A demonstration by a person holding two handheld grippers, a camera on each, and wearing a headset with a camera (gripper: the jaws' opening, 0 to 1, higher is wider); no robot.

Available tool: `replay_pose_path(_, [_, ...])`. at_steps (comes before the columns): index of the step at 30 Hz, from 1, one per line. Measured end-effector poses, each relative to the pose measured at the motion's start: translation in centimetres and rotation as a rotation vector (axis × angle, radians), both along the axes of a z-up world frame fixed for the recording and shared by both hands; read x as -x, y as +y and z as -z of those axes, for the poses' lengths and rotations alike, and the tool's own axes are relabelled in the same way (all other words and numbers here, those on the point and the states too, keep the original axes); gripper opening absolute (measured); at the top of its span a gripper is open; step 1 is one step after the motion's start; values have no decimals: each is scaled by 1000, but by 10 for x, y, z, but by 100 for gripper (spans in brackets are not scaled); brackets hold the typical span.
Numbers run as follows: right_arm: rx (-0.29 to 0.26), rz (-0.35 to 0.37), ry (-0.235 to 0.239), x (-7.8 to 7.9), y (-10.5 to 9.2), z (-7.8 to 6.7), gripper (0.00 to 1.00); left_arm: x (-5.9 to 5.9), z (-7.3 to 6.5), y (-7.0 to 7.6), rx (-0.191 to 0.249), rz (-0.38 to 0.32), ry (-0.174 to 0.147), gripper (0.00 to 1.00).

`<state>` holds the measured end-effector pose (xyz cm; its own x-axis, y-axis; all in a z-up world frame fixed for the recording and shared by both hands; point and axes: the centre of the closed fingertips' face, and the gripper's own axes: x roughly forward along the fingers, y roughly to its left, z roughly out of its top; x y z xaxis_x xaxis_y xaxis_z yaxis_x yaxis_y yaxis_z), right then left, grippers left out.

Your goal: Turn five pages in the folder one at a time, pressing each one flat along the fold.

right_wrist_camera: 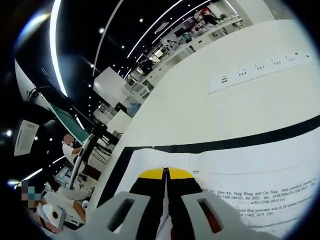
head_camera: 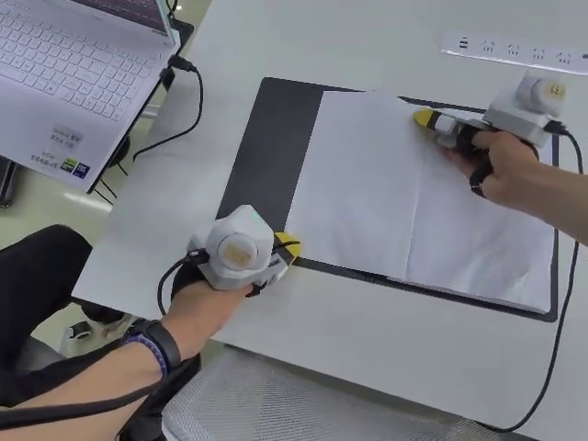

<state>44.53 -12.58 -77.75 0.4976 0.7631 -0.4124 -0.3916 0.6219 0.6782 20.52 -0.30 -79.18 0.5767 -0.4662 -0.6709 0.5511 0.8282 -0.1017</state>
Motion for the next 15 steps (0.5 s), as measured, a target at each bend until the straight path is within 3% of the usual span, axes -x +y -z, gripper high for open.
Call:
replay_pose_path(4, [-14, -27, 1, 17, 4, -2, 0, 0, 0, 0, 1, 5, 3, 0])
replay_pose_path(10, [-20, -110, -18, 58, 14, -18, 0, -1, 0, 0, 5, 2, 5, 0])
replay_pose_path(15, [-41, -135, -26, 69, 11, -21, 0, -1, 0, -1, 3, 7, 6, 0])
